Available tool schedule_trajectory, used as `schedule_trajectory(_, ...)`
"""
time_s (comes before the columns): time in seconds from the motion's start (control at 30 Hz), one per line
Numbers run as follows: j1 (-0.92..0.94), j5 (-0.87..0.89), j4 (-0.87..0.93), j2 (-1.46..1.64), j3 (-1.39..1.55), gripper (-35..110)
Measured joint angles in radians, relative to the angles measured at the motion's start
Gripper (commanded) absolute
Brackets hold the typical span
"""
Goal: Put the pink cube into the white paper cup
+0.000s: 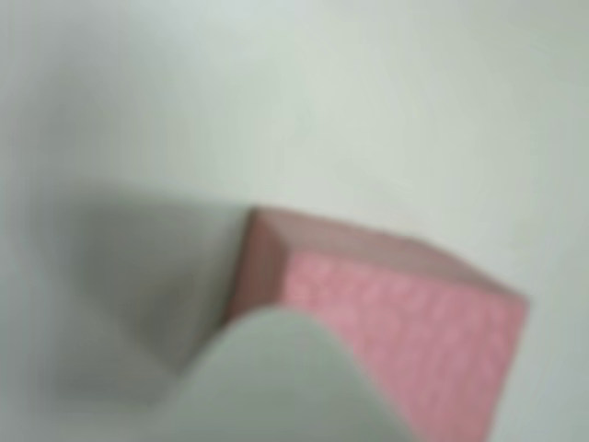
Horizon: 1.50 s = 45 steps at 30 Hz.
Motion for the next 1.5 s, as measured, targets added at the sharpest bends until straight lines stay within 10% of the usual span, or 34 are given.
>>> schedule_trajectory(0.9, 0.025, -0.058, -0.230, -0.325, -0.034, 43)
schedule_trajectory(1.5, 0.028, -0.071, -0.238, -0.311, -0.012, 15)
